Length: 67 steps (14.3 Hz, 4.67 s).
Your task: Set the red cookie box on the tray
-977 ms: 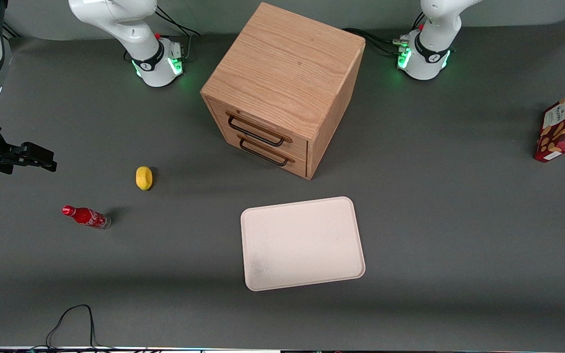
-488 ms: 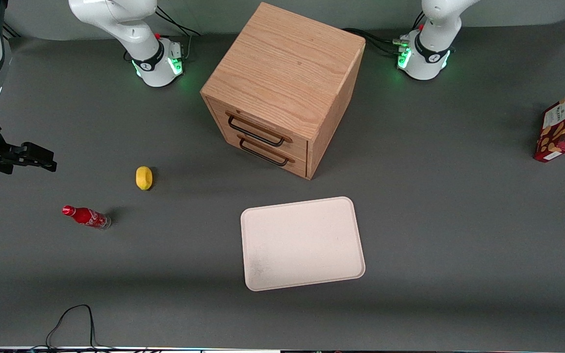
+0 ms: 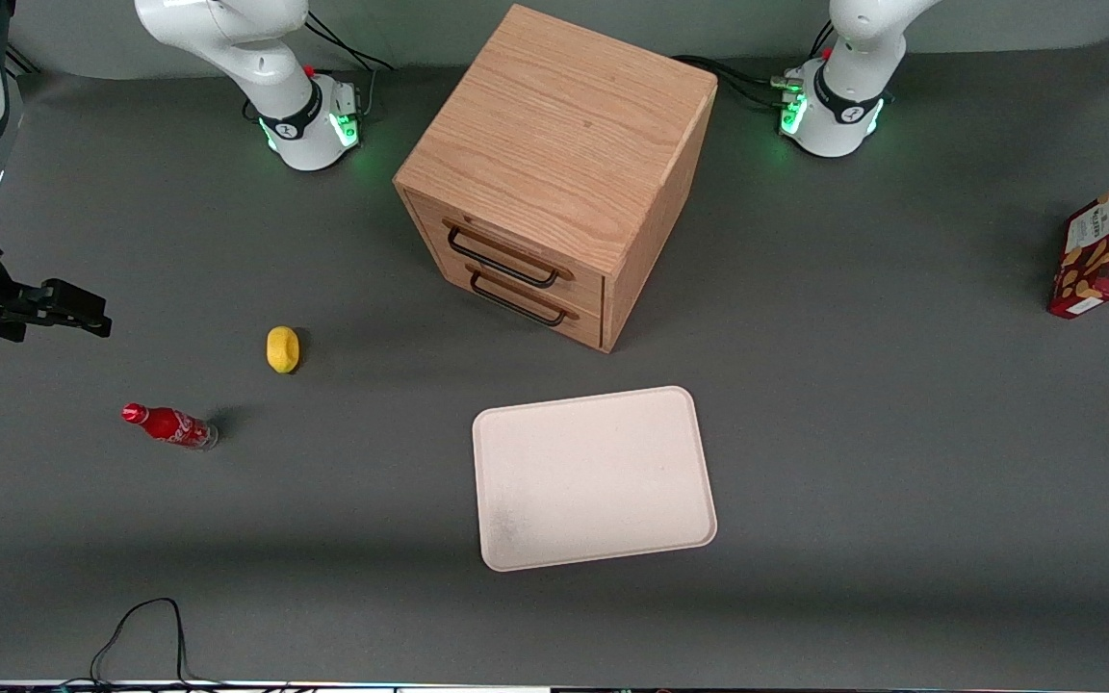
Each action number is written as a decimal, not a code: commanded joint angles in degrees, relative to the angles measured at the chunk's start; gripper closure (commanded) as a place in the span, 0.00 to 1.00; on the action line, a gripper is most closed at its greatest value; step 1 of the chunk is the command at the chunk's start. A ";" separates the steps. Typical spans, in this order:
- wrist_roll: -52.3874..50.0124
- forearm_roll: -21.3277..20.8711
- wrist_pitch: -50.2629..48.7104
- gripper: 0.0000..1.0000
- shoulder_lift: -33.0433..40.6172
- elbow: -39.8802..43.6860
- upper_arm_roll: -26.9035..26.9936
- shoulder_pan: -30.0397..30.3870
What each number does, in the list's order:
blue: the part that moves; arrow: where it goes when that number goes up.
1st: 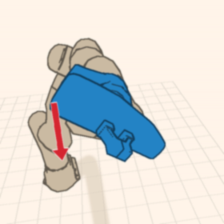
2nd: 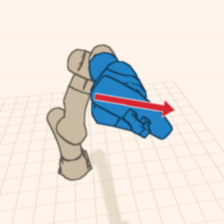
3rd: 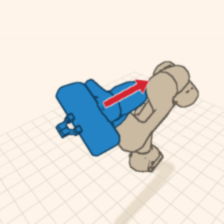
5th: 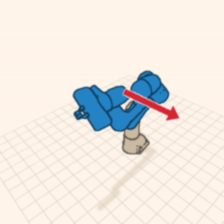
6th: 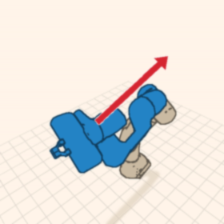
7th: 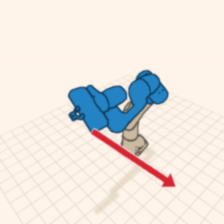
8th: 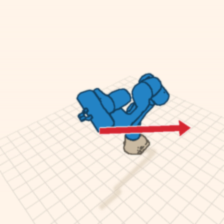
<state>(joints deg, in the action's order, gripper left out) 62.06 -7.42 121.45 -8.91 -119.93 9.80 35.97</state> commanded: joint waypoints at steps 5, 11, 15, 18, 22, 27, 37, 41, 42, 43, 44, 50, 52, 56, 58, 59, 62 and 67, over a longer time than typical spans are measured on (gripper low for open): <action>1.22 -0.58 13.01 0.02 -5.67 -7.07 -0.75 3.23; 3.06 -0.58 15.65 0.02 -7.97 -6.98 -0.75 3.14; 3.06 -0.58 15.48 0.02 -7.97 -6.98 -0.75 3.14; 3.59 -0.58 15.39 0.71 -7.88 -6.98 -0.75 3.06; 3.77 -0.58 14.95 1.00 -7.79 -6.89 -0.75 2.97; 3.77 -0.58 14.69 1.00 -7.71 -6.81 -0.75 2.70; -6.84 -0.75 -13.90 1.00 2.39 6.78 -2.07 -3.87; -16.34 -2.07 -33.09 1.00 4.51 21.03 -2.15 -10.55; -18.01 -2.07 -36.00 1.00 4.77 23.67 -2.15 -12.22; -18.81 -2.07 -38.46 1.00 4.86 26.04 -2.15 -13.28; -19.25 -1.98 -40.05 1.00 4.78 27.54 -2.24 -13.99; -34.94 -0.15 -45.52 1.00 4.34 32.22 -12.67 -14.26; -45.66 2.75 -45.52 1.00 3.64 32.22 -18.65 -14.35; -71.49 8.29 -44.29 1.00 -3.55 36.86 -29.90 -17.06; -84.15 8.13 -42.02 1.00 -10.57 43.43 -32.73 -22.31; -88.21 7.60 -40.17 1.00 -14.35 46.77 -32.74 -26.17; -93.86 5.67 -32.10 1.00 -22.98 53.03 -32.39 -34.98; -100.71 1.81 -20.84 1.00 -32.48 56.39 -31.78 -42.54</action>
<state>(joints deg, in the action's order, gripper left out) -35.13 -3.41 99.72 -37.73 -68.18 -23.07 -3.45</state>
